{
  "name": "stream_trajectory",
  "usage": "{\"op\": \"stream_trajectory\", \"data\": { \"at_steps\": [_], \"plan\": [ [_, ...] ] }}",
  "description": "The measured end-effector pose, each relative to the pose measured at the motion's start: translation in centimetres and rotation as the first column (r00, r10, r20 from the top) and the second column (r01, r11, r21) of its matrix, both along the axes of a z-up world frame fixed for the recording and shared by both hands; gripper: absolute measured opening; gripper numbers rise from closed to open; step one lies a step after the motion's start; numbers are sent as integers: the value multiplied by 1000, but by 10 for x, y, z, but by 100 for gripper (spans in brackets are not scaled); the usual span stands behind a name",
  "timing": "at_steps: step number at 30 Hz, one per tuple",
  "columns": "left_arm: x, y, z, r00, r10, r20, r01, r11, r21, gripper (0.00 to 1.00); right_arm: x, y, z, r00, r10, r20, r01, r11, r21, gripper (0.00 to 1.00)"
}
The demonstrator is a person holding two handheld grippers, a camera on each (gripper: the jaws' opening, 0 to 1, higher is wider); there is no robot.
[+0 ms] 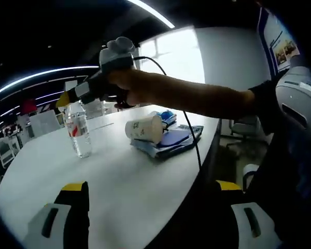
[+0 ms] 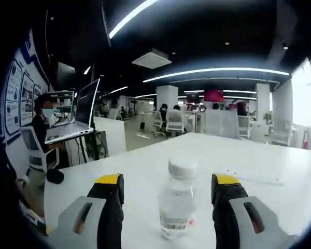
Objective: Arrange the tabletop items into an orderly group along one side of the table until the central work area is clear of visible clutter.
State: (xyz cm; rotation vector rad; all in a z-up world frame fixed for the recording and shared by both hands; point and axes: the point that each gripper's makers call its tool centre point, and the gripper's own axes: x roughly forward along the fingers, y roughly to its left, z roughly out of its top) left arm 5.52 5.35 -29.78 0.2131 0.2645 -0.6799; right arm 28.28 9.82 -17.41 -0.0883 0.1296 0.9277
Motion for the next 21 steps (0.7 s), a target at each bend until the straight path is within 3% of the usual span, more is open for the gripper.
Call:
{"op": "stream_trajectory", "data": {
  "at_steps": [2, 4, 5, 6, 8, 10, 11, 12, 13, 14, 15, 16, 18, 19, 21],
  "plan": [
    [0, 1, 1, 1000, 1, 5, -1, 1000, -1, 99, -1, -1, 4, 997, 81, -12, -81, 997, 4, 66],
    [0, 2, 2, 1000, 3, 5, -3, 1000, -4, 99, 0, -2, 10, 989, 148, 12, -148, 989, 14, 63],
    [0, 3, 2, 1000, 7, 5, -7, 1000, 0, 99, 4, -9, 10, 985, 174, -18, -174, 985, 20, 64],
    [0, 4, 2, 1000, 9, 5, -9, 1000, 3, 99, 8, -12, 14, 981, 192, 1, -192, 981, 23, 65],
    [0, 6, 4, 1000, 14, 6, -14, 1000, 4, 99, 11, -19, 14, 968, 249, -20, -248, 968, 27, 66],
    [-1, 7, 4, 1000, 14, 9, -14, 1000, 4, 99, 5, -20, 18, 934, 357, -28, -355, 933, 55, 66],
    [-1, 7, 4, 1000, 14, 9, -14, 1000, 4, 99, 5, -21, 17, 932, 360, -37, -358, 932, 51, 66],
    [-1, 7, 5, 1000, 16, 10, -16, 1000, 3, 99, 0, -20, 23, 896, 444, 12, -444, 895, 43, 65],
    [-1, 8, 4, 1000, 18, 8, -18, 1000, 3, 99, 0, -20, 21, 885, 464, -31, -463, 886, 33, 65],
    [-2, 8, 4, 1000, 17, 8, -17, 1000, 4, 99, 2, -21, 21, 888, 458, -31, -457, 889, 31, 65],
    [-2, 8, 4, 1000, 19, 6, -19, 1000, 7, 99, -3, -21, 23, 866, 500, 13, -500, 866, -1, 64],
    [-1, 9, 3, 1000, 21, 4, -21, 1000, 8, 99, -7, -21, 23, 847, 532, -8, -532, 847, 4, 65],
    [-1, 10, 3, 1000, 24, 3, -24, 1000, 8, 99, -10, -21, 24, 834, 552, -2, -552, 834, 11, 63],
    [-1, 11, 3, 1000, 28, 2, -28, 1000, 5, 99, -20, -20, 24, 780, 626, -5, -626, 780, 2, 61],
    [-1, 12, 3, 1000, 31, 4, -31, 1000, 6, 99, -17, -18, 26, 776, 631, 19, -631, 776, -11, 60]
  ]
}}
